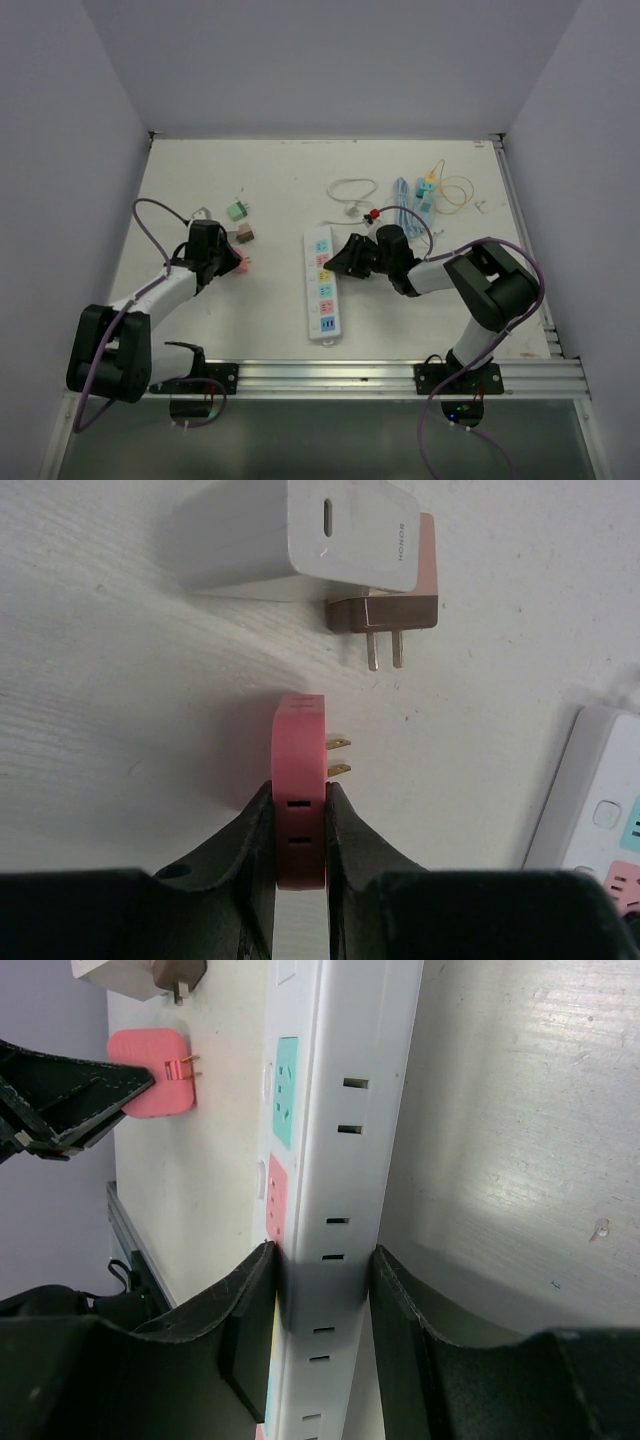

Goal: Pull the plug off the socket

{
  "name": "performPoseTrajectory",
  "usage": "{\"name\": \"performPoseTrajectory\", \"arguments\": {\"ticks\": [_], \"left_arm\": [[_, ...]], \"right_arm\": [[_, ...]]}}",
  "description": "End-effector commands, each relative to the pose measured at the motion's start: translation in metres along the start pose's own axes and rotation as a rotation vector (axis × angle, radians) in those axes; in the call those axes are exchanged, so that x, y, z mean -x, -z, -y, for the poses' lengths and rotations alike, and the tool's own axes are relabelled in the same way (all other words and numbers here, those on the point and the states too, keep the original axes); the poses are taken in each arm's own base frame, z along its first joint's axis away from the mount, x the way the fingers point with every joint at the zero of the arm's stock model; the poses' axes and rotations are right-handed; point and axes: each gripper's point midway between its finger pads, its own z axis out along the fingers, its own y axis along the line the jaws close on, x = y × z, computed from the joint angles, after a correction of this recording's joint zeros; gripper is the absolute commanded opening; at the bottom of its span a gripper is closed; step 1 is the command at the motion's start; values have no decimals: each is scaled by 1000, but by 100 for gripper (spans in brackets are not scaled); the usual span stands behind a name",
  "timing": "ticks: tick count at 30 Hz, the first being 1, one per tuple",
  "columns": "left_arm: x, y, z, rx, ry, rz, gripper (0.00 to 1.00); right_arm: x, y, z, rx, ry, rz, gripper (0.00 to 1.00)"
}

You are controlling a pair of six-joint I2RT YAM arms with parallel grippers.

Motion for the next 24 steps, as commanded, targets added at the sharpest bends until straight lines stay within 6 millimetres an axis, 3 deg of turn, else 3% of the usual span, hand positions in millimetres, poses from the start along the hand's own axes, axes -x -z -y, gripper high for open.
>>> {"name": "performPoseTrajectory", "arguments": {"ticks": [1, 2, 5, 6, 8, 11, 13, 17, 19, 21, 22, 24], "left_arm": [[0, 3, -10, 15, 10, 13, 17], [2, 4, -7, 1, 12, 16, 20], [14, 12, 2, -28, 16, 45, 48], [16, 14, 4, -33, 14, 51, 63], [26, 20, 7, -40, 8, 65, 78], [44, 32, 10, -47, 0, 99, 94], [59, 43, 12, -54, -2, 131, 99], [97, 80, 28, -72, -44, 214, 100], [112, 98, 33, -69, -91, 259, 100], [124, 112, 32, -55, -142, 311, 100], [129, 117, 27, -27, -152, 337, 100], [135, 128, 18, 12, -172, 395, 100]], "right_arm": [[-8, 5, 37, -149, 35, -15, 0], [-7, 4, 36, -146, 38, -14, 0], [-4, 2, 34, -143, 31, -13, 0], [-3, 1, 34, -145, 28, -12, 0], [1, -2, 32, -145, 28, -6, 0], [8, -8, 29, -150, 26, 2, 0], [11, -13, 32, -167, 14, 1, 0], [35, -33, 24, -171, -10, 35, 0], [43, -44, 30, -195, -36, 47, 0], [64, -54, 24, -190, -50, 83, 0], [68, -60, 34, -213, -86, 93, 0], [93, -72, 24, -185, -100, 135, 0]]}}
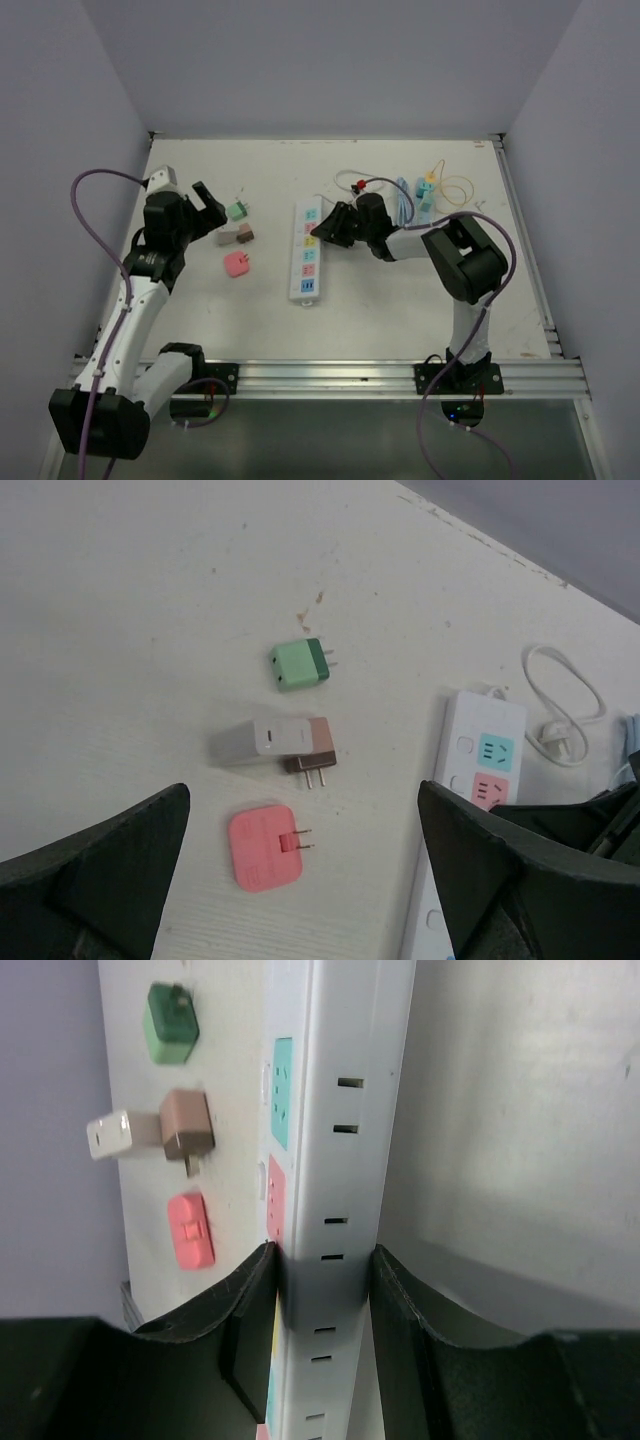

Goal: Pull the plug off the socket

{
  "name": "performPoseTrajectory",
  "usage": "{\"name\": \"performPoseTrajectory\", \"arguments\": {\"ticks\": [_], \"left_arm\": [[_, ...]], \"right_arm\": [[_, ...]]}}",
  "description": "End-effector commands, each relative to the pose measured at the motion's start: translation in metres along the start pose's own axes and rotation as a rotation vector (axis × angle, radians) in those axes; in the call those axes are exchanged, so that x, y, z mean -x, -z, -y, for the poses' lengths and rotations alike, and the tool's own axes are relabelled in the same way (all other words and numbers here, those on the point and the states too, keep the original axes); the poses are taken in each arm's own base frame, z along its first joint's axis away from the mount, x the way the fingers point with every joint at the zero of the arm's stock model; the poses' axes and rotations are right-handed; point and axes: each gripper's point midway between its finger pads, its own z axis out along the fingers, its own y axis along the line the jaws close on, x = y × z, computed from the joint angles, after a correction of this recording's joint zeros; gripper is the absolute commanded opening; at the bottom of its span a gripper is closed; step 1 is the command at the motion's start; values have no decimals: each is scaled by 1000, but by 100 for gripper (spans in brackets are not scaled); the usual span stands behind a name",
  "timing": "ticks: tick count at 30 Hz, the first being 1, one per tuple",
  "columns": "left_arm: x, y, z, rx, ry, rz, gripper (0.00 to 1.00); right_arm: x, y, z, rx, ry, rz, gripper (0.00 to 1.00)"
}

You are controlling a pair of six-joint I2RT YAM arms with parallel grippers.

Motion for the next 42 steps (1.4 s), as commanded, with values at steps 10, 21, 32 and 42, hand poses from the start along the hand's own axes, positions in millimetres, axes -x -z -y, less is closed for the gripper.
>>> {"name": "performPoseTrajectory", "arguments": {"ticks": [10, 21, 32, 42], "left_arm": [[0, 18, -47, 150, -120, 124, 100], [2, 21, -43, 140, -140, 140, 100], [2, 27, -36, 103, -146, 153, 100], [1, 29, -30, 82, -154, 158, 100]], "right_arm": [[121, -73, 26, -177, -81, 243, 0], [186, -86, 7, -197, -15, 309, 66], [217, 61, -4, -575, 358, 401, 88], [222, 191, 69, -912, 293, 490, 83]]}}
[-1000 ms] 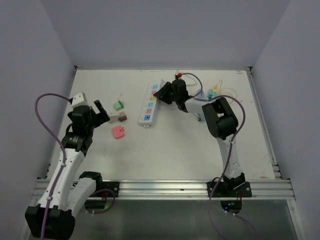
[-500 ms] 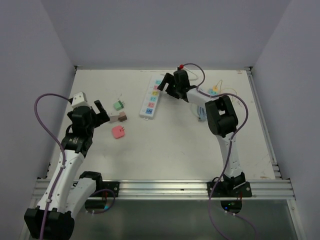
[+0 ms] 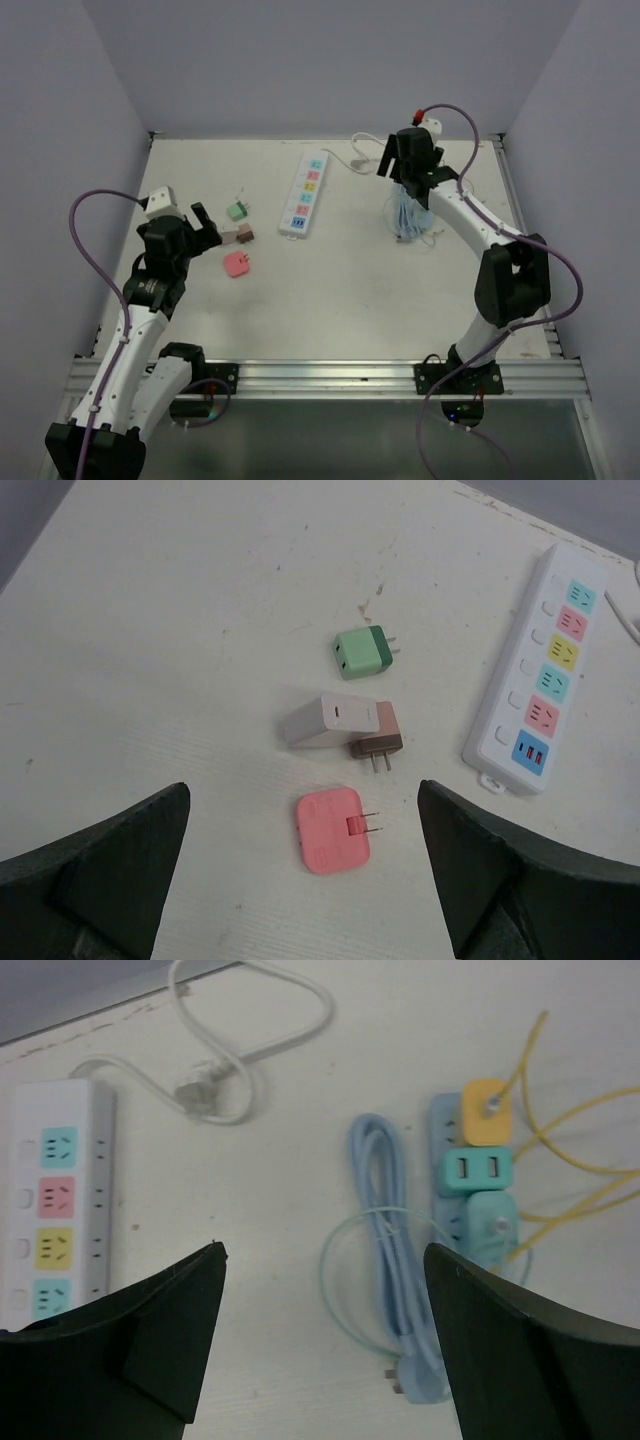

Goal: Pull the plug off the socket

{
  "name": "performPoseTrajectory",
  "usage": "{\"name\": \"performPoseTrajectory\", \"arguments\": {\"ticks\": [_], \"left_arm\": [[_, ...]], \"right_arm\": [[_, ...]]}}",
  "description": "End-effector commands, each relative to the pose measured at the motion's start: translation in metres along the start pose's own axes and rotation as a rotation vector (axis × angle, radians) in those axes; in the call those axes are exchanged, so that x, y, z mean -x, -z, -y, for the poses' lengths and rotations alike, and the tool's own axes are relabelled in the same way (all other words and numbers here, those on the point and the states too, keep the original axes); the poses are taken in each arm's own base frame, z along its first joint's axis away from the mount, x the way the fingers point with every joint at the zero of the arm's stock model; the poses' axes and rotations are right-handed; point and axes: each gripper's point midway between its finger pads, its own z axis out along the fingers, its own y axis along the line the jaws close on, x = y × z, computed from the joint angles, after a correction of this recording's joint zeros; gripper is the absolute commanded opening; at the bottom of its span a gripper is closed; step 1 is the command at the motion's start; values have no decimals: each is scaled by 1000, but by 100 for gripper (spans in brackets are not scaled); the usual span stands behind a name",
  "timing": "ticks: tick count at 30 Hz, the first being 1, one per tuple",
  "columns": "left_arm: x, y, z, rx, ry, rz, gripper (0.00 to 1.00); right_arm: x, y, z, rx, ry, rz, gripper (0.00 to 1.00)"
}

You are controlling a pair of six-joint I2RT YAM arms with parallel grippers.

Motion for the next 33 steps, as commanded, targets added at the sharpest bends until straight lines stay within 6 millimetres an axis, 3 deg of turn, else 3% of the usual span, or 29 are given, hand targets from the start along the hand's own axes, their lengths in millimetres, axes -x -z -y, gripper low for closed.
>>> {"name": "performPoseTrajectory", "arguments": {"ticks": [1, 6, 17, 25, 29, 33], "left_arm": [[11, 2, 3, -13, -17, 49, 100], [11, 2, 5, -19, -20, 47, 100], [9, 0, 5, -17, -26, 40, 100], [8, 0, 5, -22, -27, 39, 100], [8, -1, 6, -22, -29, 39, 100], [6, -1, 7, -30, -30, 30, 100]], "right_arm": [[-19, 3, 74, -183, 17, -56, 83], [-35, -6, 104, -188, -23, -116, 84], [-69, -57, 113, -151, -50, -226, 81], [-82, -76, 112, -129, -23, -270, 76], [-95, -77, 107, -89, -12, -315, 65], [-110, -68, 101, -32, 8, -364, 39]]}}
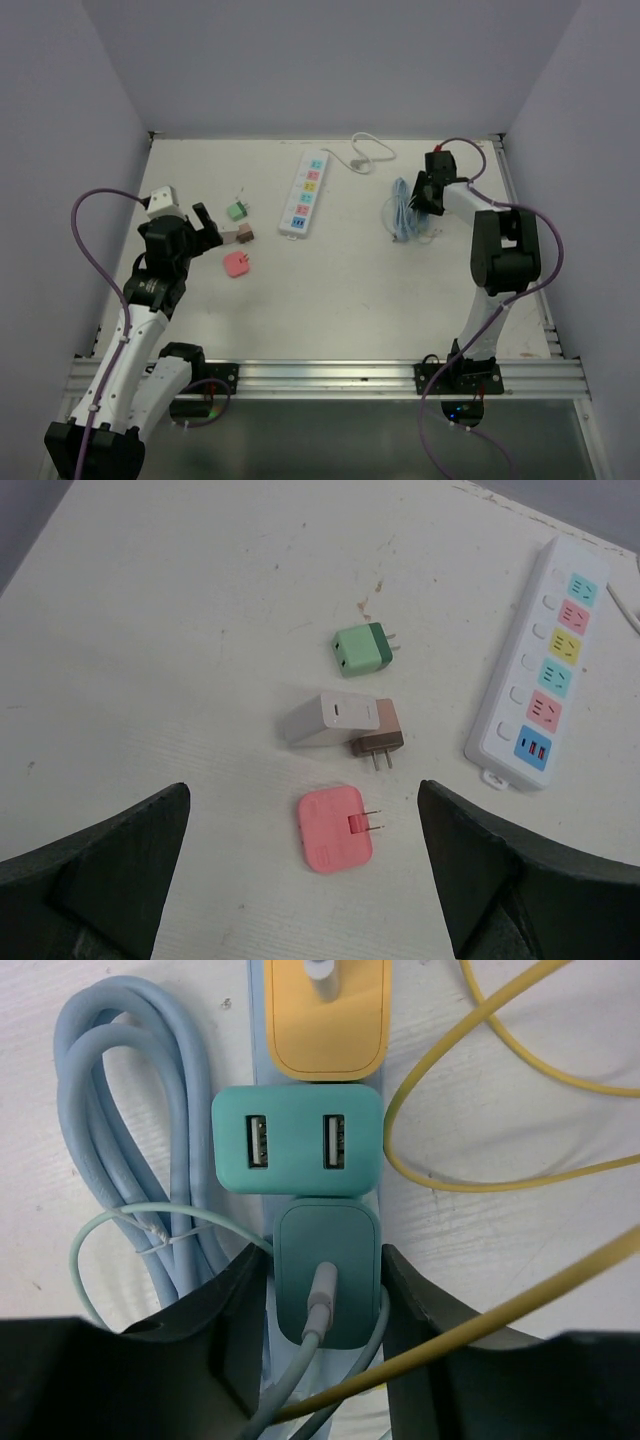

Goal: Pull the plug off the socket

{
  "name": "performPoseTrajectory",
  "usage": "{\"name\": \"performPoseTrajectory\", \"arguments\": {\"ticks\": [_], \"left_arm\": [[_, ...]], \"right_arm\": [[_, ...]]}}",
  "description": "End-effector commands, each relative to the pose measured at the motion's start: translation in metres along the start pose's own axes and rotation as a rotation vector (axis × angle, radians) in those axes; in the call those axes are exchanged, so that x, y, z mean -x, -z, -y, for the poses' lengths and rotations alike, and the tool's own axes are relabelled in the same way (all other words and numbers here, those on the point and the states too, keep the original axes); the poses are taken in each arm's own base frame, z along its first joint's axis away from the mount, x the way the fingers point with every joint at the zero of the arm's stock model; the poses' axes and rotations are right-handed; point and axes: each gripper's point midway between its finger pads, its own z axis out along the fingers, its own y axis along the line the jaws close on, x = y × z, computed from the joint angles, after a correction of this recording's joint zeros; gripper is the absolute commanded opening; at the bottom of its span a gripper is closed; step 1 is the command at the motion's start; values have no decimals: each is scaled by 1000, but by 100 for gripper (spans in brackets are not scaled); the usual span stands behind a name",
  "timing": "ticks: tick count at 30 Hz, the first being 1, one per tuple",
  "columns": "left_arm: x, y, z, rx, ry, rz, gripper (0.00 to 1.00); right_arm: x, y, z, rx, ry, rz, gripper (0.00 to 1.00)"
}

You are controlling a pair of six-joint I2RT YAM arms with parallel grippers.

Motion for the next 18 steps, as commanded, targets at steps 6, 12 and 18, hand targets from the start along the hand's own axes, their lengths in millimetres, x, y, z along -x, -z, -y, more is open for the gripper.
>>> {"name": "performPoseTrajectory", "arguments": {"ticks": [6, 12, 18], "left_arm": [[1, -4, 12, -61, -19, 7, 100], [-11, -8, 30, -158, -27, -47, 100], [-33, -5, 56, -298, 13, -160, 100]], "right_arm": [[-25, 36, -37, 194, 102, -25, 19], [-74, 73, -84, 307, 249, -45, 14], [-145, 108, -127, 480, 389, -117, 8]]}}
